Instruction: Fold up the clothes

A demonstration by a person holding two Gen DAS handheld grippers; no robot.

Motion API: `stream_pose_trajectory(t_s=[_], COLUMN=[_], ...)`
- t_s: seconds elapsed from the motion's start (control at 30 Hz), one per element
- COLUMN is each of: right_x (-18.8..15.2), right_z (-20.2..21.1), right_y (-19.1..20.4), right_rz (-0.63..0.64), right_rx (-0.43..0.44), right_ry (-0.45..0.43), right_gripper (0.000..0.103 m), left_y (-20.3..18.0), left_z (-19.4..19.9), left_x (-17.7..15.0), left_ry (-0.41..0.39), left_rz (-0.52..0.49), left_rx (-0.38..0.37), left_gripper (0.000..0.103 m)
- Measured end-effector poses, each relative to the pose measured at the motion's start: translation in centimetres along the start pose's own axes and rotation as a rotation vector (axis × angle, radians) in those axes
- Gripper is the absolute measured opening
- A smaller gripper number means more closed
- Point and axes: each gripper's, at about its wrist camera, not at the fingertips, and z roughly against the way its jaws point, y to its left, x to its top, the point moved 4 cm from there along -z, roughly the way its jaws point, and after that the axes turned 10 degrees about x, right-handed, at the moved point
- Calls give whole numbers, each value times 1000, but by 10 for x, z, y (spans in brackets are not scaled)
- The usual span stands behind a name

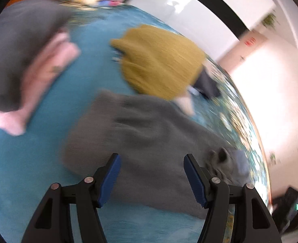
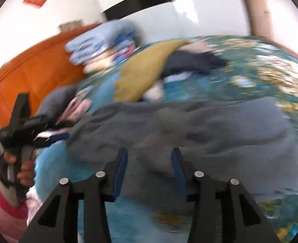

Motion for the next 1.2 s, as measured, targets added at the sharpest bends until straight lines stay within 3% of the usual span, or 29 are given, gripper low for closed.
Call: stream_pose_trajectory(t_s=[0.13, 0.2, 0.3, 0.43, 0.5, 0.6, 0.63, 0.73, 0.9, 1.0, 1.13, 1.2], right_x=[6, 5, 1, -8, -11, -12, -10, -4, -20, -33, -31, -28], right_z=[36, 50, 60, 69, 71, 71, 70, 72, 66, 58, 58, 66], right_y=[-63, -82, -95, -103, -106, -113, -114, -108, -127, -139, -134, -128], right_rz=[-179, -233, -269, -295, -302, -307, -306, -278, -353, -416, -380, -370], right_rx=[-157, -190, -212, -216, -218, -221, -220, -220, -250, -220, -249, -241], right_ry=[-83, -106, -115, -117, -119, -115, -115, -126, -79, -56, -49, -92], right_gripper=[47, 47, 47, 47, 47, 47, 47, 47, 47, 47, 47, 47], left_y=[-67, -98, -126, -125, -121, -125, -127, -129, -106, -99, -77, -64], left_z=[-20, -38, -67, -90, -90, -83, -81, -73, -91, -91, -60, -42], left_x=[-12, -19, -30, -42, -46, -42, -40, -38, -50, -53, -39, -32], left_ry=[52, 100, 197, 278, 276, 237, 224, 169, 241, 256, 173, 124], left_rz=[-142, -201, -208, -136, -119, -140, -147, -155, -100, -80, -68, -60], left_rx=[-78, -124, -188, -183, -200, -224, -232, -252, -227, -243, -220, -204], left_gripper=[69, 69, 69, 67, 63, 25, 20, 17, 17, 18, 20, 20])
